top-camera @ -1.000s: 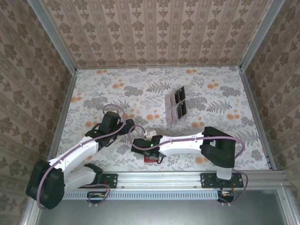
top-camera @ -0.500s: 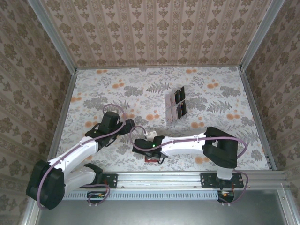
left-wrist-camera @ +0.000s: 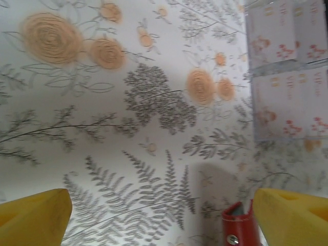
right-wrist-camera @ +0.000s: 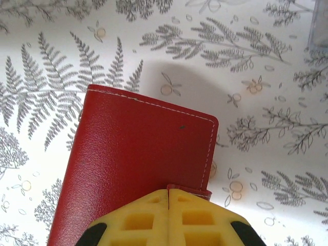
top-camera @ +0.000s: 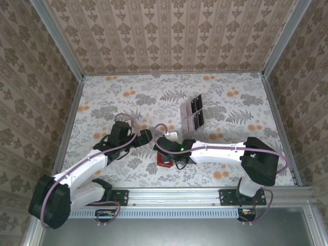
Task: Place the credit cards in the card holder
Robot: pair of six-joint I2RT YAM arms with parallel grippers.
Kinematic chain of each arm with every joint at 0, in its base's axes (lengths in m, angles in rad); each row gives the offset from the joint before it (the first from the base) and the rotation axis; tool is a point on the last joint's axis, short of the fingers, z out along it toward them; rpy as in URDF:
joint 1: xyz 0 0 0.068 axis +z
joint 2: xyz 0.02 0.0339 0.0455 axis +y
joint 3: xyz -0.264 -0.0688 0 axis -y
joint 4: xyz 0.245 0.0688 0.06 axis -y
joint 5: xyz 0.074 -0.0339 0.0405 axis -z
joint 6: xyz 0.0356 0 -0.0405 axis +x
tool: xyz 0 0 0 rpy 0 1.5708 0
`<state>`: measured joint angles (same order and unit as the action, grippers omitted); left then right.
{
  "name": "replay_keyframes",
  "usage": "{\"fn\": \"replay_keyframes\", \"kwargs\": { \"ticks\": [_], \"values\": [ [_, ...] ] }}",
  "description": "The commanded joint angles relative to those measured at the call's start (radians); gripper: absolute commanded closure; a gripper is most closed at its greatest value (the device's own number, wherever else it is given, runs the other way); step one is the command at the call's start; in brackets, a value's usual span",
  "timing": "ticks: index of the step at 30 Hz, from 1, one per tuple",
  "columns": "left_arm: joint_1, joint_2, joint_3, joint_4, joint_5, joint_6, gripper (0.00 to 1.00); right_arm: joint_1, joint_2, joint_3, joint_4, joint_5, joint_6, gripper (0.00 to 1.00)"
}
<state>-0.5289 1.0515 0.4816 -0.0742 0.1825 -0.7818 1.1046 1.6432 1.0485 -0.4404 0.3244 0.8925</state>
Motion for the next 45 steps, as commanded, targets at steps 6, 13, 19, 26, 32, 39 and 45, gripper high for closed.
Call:
{"fn": "replay_keyframes", "kwargs": {
  "ticks": [6,13,19,26,32,39,45],
  "values": [
    [-0.048,-0.015,-0.059,0.167,0.065,-0.133,0.01,-0.037,-0.014,0.038,0.053,-0.01,-0.027,1.0],
    [-0.095,-0.003,-0.086,0.227,0.035,-0.173,0.05,-0.052,-0.005,0.054,0.071,-0.018,-0.027,1.0],
    [-0.121,0.04,-0.095,0.292,0.033,-0.201,0.13,-0.058,-0.004,0.064,0.082,-0.017,-0.027,1.0],
    [-0.156,0.08,-0.097,0.338,0.027,-0.217,0.21,-0.06,-0.003,0.069,0.09,-0.014,-0.025,1.0],
    [-0.185,0.115,-0.105,0.391,0.012,-0.228,0.39,-0.06,-0.002,0.062,0.104,-0.01,-0.018,1.0],
    [-0.192,0.18,-0.12,0.531,-0.001,-0.21,0.9,-0.072,-0.012,0.008,0.117,0.002,0.003,1.0],
    [-0.19,0.19,-0.142,0.605,-0.017,-0.16,1.0,-0.11,-0.095,-0.151,0.178,0.009,0.074,1.0]
  ]
}}
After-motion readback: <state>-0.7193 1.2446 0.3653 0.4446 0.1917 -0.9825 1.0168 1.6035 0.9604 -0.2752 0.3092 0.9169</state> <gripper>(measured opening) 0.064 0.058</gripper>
